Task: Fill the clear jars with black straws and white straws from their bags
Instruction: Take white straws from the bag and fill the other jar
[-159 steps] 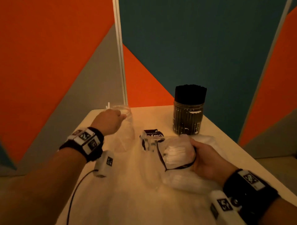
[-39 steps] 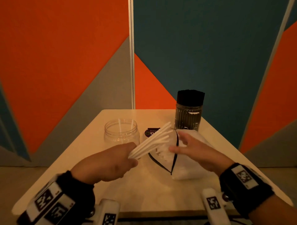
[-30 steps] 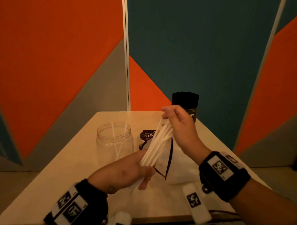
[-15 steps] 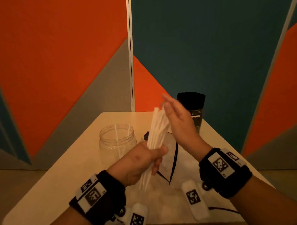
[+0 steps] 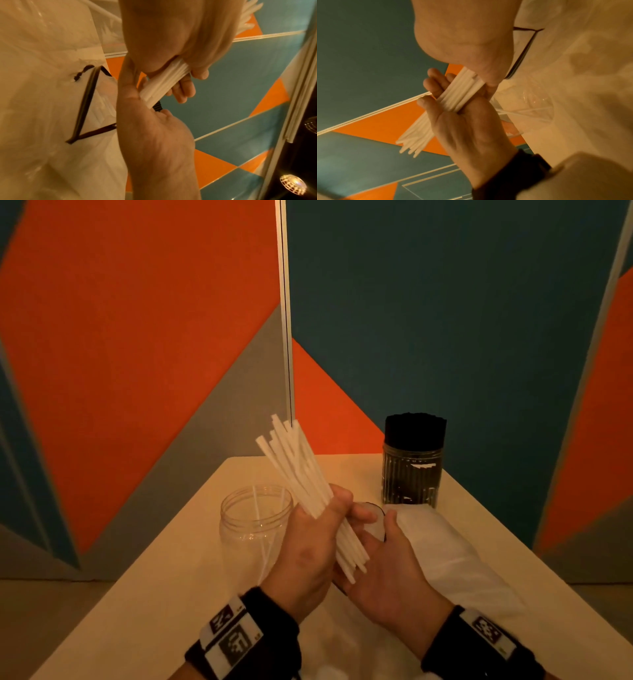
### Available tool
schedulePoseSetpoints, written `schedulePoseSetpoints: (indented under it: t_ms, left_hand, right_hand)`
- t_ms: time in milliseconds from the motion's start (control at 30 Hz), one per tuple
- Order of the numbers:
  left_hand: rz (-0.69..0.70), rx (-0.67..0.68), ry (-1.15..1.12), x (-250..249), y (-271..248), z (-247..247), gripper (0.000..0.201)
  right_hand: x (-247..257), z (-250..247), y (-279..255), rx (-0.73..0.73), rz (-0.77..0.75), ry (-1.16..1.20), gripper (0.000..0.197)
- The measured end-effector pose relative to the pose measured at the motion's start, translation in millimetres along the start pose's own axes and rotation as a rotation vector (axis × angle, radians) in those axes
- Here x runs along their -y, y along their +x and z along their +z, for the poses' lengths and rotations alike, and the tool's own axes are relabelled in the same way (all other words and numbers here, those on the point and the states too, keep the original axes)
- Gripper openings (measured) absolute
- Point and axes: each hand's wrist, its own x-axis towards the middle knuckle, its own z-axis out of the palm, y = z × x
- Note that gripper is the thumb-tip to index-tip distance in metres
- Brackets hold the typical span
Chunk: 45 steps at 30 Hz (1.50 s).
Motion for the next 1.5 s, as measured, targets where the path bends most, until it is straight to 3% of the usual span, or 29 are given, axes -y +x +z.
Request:
schedulePoseSetpoints:
  t_ms: [200, 300, 533, 833, 1000, 1100, 1267, 1367, 1433, 1500]
  left_hand:
    - [0.006, 0.003, 0.027, -2, -4, 0, 0.018]
    - [0.028, -0.025, 0.064, 0, -7, -1, 0.018]
    - [0.103, 0.014, 0.435, 8, -11, -6, 0.015]
    - [0.046, 0.09, 0.453, 5, -8, -12, 0.012]
    - [0.122, 0.057, 0.28, -22, 6, -8, 0.012]
    - [0.146, 0.024, 0.187, -28, 9, -6, 0.016]
    - [0.127, -0.016, 0.222, -14, 2, -8, 0.033]
    - [0.104, -0.008, 0.171, -15, 3, -12, 0.025]
    - [0.109, 0.035, 0.176, -20, 4, -14, 0.024]
    - [0.149, 0.064, 0.209, -32, 8, -18, 0.028]
  right_hand:
    - [-4, 1, -1, 0.018, 0.04, -0.016, 0.081]
    - [-8, 4, -2, -0.02, 0.079, -0.138, 0.07]
    - [-22, 2, 4, -0.204, 0.055, -0.284, 0.045]
    - [-27, 2, 11, -0.224, -0.065, -0.266, 0.034]
    - [-21, 3, 8, -0.303, -0.078, -0.27, 0.023]
    - [-18, 4, 6, -0.304, -0.023, -0.259, 0.022]
    - [-19, 4, 5, -0.265, 0.152, -0.149, 0.035]
    - [-21, 4, 2, -0.251, 0.206, -0.251, 0.037]
    - [-22, 7, 3, -0.245, 0.194, -0.325, 0.038]
    - [-23, 15, 4, -0.245, 0.088, -0.44, 0.036]
